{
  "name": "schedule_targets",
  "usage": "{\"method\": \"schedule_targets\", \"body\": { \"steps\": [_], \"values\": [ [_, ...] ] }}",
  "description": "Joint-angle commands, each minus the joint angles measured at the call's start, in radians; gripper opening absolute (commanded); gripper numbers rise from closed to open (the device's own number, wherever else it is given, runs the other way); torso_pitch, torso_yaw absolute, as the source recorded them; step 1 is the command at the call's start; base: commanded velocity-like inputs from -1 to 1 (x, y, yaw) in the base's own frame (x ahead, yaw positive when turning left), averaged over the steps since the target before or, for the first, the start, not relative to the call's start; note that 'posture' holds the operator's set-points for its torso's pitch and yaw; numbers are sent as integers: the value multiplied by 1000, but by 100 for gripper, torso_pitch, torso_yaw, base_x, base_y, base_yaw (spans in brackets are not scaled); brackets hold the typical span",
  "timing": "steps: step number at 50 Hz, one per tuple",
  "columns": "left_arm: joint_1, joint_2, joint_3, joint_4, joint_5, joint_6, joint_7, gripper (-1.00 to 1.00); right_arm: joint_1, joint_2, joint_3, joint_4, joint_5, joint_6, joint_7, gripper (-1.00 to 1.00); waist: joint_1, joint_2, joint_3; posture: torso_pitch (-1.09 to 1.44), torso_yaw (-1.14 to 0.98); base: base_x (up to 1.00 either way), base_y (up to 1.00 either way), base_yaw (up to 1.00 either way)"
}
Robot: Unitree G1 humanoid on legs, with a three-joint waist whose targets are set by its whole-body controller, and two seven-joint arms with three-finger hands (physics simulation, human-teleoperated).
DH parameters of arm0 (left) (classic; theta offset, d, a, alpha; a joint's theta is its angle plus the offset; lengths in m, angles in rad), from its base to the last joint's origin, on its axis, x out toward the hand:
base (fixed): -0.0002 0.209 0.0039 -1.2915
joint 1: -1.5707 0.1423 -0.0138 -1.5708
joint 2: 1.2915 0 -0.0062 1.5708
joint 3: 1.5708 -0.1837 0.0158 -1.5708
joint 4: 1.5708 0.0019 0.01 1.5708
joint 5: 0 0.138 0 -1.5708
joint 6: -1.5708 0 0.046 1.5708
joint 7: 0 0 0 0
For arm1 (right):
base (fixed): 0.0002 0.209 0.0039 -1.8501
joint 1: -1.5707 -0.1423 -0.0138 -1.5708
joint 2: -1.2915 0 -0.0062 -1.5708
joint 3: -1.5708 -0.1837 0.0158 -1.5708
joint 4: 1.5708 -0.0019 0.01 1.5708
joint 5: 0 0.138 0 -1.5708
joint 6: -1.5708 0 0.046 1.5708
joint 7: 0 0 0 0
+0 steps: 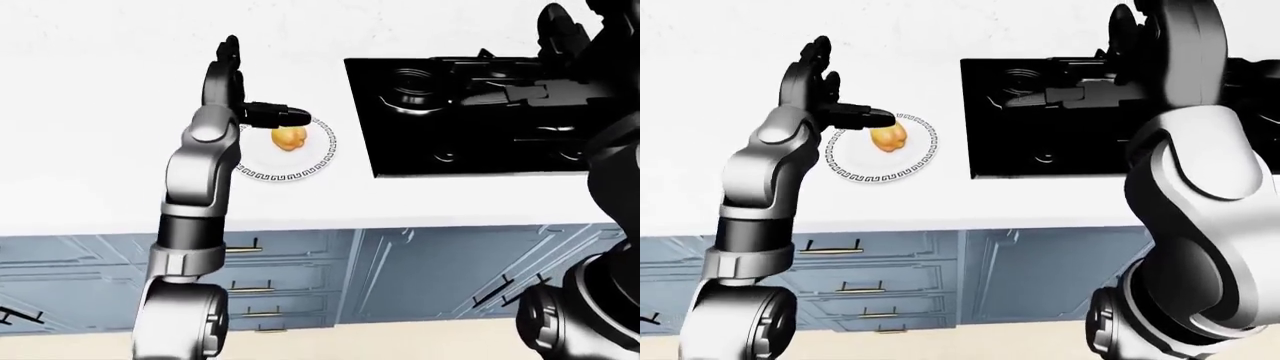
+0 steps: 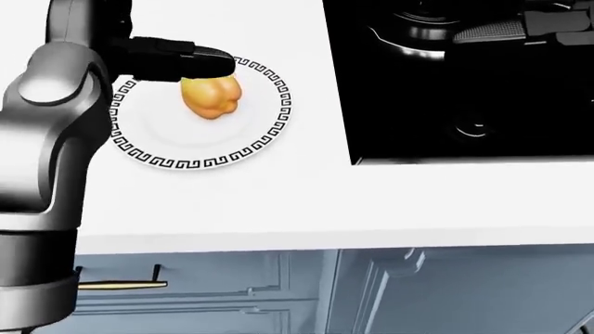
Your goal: Pick the bell pepper from the plate and place it in the pan.
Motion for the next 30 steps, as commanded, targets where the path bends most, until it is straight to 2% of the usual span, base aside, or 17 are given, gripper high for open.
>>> {"method": "schedule_targets", "body": {
  "steps": [1,18,22,30],
  "values": [
    [-38,7,7,-24,29,-60,-17,100,-26,-13,-10,-11,-3,-32,-4,100,1,-3,-31,0,0,0,0,0],
    [-16,-34,-17,56,126,-135,-100,100,-31,-22,-15,-11,14,-29,-13,100,2,-9,-36,0,0,0,0,0],
    [-17,-43,-9,31,118,-112,-118,100,-36,-24,-18,-14,20,-21,-17,100,2,-10,-36,0,0,0,0,0],
    [9,-60,-28,-5,128,-95,-153,100,-33,-27,-19,-15,27,-24,-22,100,4,-12,-32,0,0,0,0,0]
  ]
}}
